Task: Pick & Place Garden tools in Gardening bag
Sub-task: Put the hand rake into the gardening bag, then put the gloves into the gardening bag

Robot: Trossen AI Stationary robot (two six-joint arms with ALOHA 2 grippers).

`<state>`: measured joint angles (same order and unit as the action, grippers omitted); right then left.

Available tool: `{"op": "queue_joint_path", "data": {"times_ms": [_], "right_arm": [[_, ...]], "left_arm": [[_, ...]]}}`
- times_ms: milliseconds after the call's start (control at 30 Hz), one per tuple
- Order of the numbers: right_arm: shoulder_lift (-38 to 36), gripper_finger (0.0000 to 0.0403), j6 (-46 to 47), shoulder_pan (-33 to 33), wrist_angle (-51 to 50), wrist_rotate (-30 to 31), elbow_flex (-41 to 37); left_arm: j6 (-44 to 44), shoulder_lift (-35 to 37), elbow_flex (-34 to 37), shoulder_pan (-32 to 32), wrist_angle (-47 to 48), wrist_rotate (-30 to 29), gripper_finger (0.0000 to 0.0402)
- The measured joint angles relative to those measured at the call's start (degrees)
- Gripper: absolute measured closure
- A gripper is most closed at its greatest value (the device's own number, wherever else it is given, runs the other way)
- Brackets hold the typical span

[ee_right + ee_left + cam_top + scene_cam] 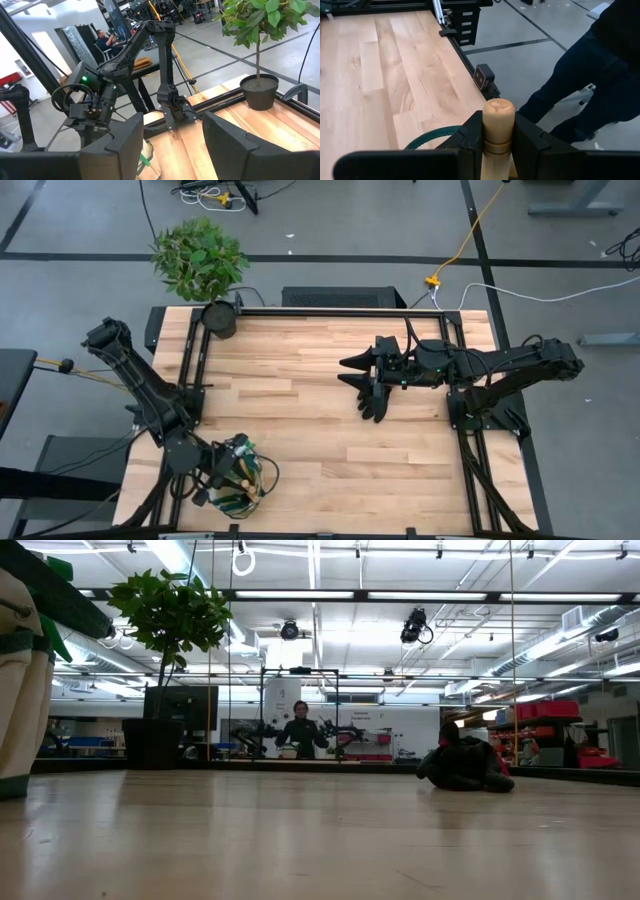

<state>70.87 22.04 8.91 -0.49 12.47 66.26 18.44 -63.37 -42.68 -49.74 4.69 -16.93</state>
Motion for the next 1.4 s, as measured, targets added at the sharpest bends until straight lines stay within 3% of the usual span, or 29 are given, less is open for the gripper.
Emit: {"op": "queue_joint_path", "data": {"times_ms": [833, 1000, 1400], "right_arm": [[0.0, 0.0197, -0.02, 0.0, 0.09, 0.0, 0.0], [0.0, 0.0197, -0.02, 0.0, 0.07, -0.02, 0.0], [0.0, 0.0197, -0.24, 0.0, -0.66, -0.05, 0.0]], "left_arm": [[2.64, -4.98, 0.02, 0.05, -2.0, -2.59, 0.0311], [3.47, -4.96, 0.02, 0.07, -1.8, -2.95, 0.0288], [3.67, -4.79, -1.23, 1.71, -1.74, -2.97, 0.0189]]}}
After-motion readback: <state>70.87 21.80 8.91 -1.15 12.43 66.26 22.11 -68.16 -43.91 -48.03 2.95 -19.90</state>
